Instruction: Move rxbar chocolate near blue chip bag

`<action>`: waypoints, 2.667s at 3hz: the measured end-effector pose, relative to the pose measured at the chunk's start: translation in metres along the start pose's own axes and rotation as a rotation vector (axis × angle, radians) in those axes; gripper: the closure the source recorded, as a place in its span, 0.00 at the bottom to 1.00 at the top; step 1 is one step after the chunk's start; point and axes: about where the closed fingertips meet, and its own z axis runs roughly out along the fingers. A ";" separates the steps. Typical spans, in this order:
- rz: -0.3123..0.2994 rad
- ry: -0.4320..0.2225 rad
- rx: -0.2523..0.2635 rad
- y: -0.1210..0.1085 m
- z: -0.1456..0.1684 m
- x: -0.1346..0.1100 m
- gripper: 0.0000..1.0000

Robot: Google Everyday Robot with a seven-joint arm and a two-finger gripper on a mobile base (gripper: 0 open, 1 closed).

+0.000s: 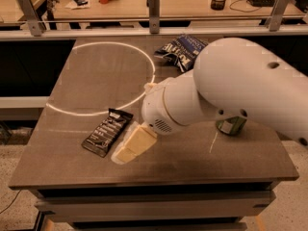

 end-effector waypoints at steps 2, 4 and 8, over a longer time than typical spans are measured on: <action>0.056 0.051 -0.002 0.018 0.050 -0.014 0.00; 0.113 0.077 -0.023 0.026 0.085 -0.018 0.00; 0.104 0.045 -0.031 0.026 0.095 -0.026 0.86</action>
Offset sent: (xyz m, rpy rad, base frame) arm 0.0046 0.0712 -0.0490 -0.0341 0.1211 -0.0949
